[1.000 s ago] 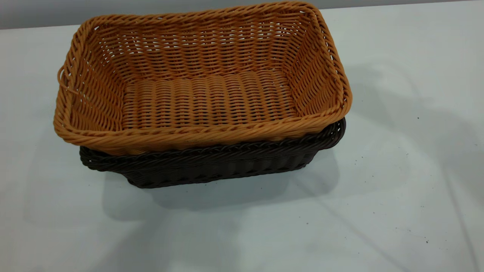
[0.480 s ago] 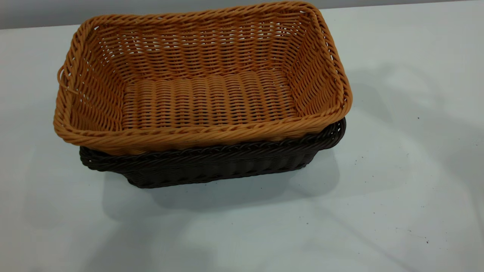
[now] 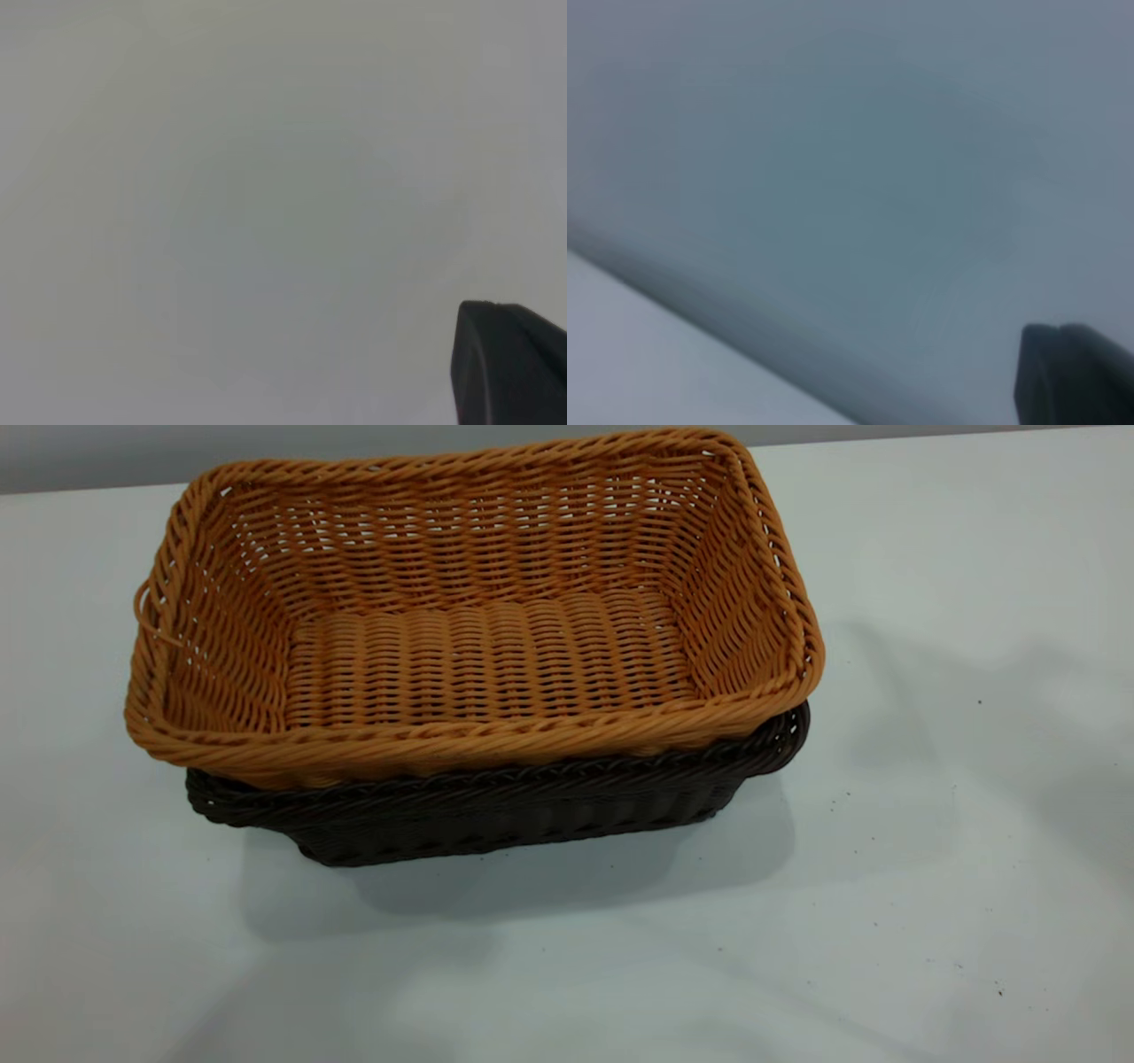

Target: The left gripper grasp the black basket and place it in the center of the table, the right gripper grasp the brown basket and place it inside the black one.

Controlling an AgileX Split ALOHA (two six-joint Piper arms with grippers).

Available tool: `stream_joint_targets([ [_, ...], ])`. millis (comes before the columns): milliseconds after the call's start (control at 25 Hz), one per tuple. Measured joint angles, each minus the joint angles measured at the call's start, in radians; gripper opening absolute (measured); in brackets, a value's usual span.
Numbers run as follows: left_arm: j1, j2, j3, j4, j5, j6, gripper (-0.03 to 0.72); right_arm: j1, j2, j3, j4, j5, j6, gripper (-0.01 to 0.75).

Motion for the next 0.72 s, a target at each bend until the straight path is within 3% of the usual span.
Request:
stream_joint_targets([
  [320,0.0,-0.14,-0.001,0.047,0.207,-0.002,0.0,0.0,-0.18,0.058,-0.068,0.05,-0.005,0.0],
  [720,0.0,-0.18,-0.001,0.028,0.358,-0.008,-0.001,0.0,-0.516,0.4,-0.218,-0.239,-0.016,0.0],
])
